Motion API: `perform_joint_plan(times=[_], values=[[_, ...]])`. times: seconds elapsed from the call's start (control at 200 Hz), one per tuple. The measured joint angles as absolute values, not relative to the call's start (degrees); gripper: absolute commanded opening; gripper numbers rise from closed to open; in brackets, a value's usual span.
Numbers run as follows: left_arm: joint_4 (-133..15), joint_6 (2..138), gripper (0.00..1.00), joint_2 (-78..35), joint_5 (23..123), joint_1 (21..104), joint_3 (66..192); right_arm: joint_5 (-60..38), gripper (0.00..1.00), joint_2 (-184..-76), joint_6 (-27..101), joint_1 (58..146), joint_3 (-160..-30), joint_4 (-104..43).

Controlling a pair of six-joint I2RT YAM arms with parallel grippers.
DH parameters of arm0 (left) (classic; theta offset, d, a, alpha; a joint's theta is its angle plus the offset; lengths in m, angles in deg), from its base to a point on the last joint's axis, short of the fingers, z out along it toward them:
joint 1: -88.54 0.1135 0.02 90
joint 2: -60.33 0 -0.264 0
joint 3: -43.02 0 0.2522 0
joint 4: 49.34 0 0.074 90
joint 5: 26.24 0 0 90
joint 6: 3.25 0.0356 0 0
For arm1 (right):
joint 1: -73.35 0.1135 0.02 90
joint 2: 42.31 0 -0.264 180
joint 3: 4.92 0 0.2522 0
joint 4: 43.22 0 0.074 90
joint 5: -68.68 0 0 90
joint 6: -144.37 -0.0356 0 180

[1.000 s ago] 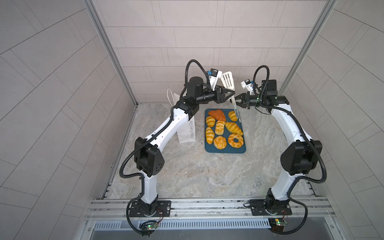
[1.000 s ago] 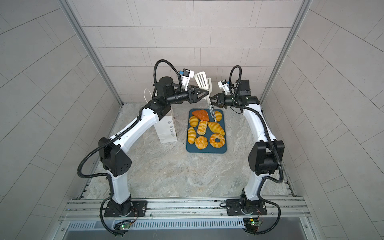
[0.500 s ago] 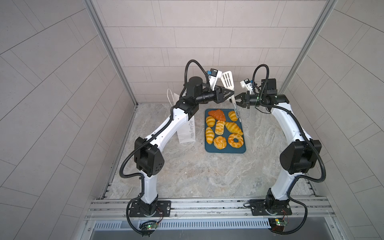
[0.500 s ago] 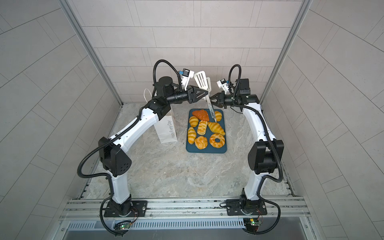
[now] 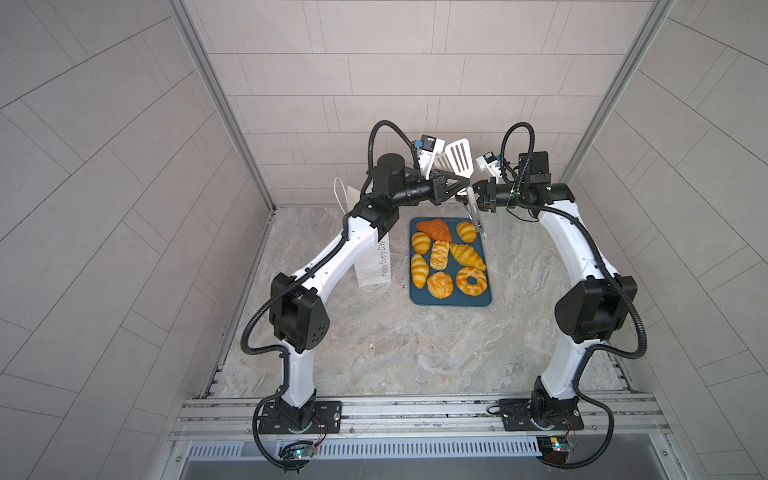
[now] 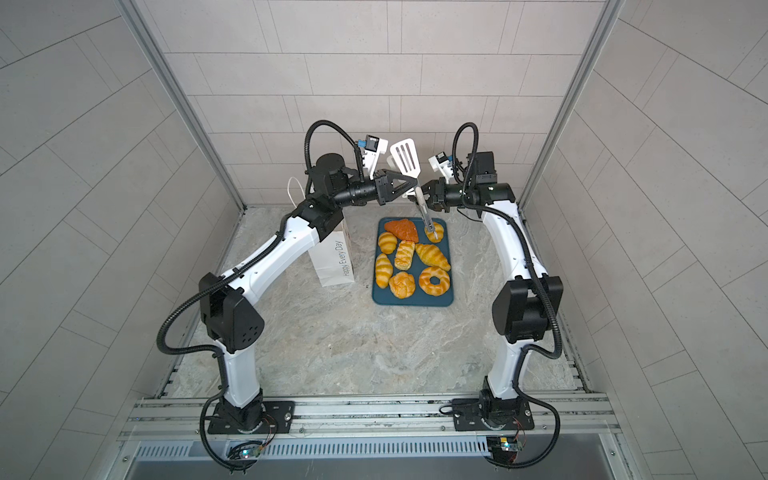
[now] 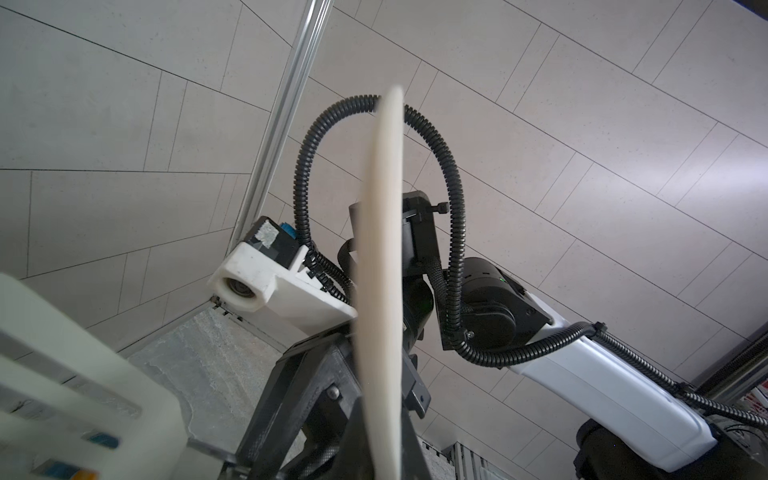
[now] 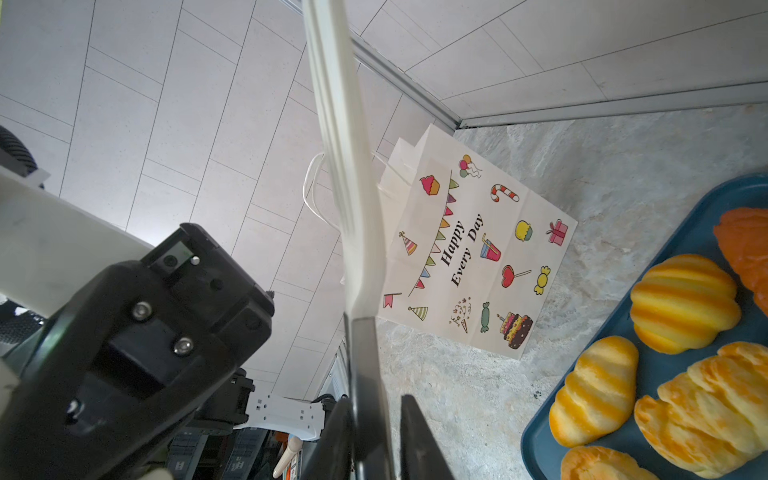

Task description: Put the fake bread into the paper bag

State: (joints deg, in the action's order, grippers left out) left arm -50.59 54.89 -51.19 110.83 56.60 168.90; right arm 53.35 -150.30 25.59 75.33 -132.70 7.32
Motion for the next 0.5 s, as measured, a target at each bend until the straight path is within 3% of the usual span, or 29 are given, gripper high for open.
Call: perform_joint_plan(times=[0.2,0.465,0.5], values=[[-49.19,52.70,0.00,-53.20,110.39,57.30,168.90,51.87,0.36,-152.70,28.19,75.17,-134.64,9.24],[-47.88,51.37,0.00,-53.49,110.17,59.03,168.90,50.49,0.61,-152.64,30.58,73.67,-134.47,10.10],[-47.77,51.09,0.00,-53.49,110.21,59.31,168.90,50.43,0.69,-152.53,30.79,73.12,-134.14,10.05]])
